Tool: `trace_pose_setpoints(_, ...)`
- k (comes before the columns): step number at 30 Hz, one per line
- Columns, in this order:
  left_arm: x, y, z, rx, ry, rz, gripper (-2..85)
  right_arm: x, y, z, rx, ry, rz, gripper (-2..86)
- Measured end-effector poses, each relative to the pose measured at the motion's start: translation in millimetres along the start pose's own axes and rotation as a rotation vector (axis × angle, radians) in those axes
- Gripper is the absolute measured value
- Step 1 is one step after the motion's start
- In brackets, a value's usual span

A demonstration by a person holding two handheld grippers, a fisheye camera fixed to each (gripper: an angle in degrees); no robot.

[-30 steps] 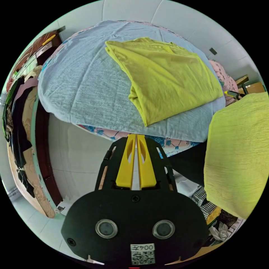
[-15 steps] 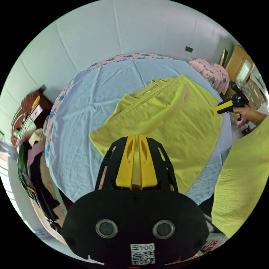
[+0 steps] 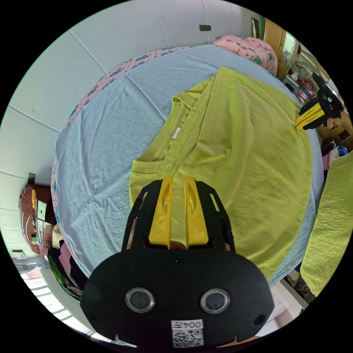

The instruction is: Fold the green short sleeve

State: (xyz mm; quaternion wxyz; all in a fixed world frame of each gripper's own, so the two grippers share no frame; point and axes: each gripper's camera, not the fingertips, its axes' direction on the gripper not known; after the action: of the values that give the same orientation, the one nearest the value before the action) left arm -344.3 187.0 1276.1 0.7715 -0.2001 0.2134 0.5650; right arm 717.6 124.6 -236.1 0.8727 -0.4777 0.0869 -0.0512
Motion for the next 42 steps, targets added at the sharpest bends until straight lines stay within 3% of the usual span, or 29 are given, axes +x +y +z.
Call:
trace_pose_setpoints(8, -9, -54, 37, -0.05, 0.014, 0.058, 3.5, 1, -38, 13, -0.079, -0.055, -0.037, 1.0)
trace_pose_setpoints(23, -54, -104, 80, -0.059, 0.129, -0.018, 5.1, 3, -73, 22, -0.092, -0.044, -0.048, 0.8)
trace_pose_setpoints(42, -88, -104, 102, -0.065, 0.107, -0.041, 1.1, 27, -87, 9, -0.063, -0.027, -0.063, 1.8)
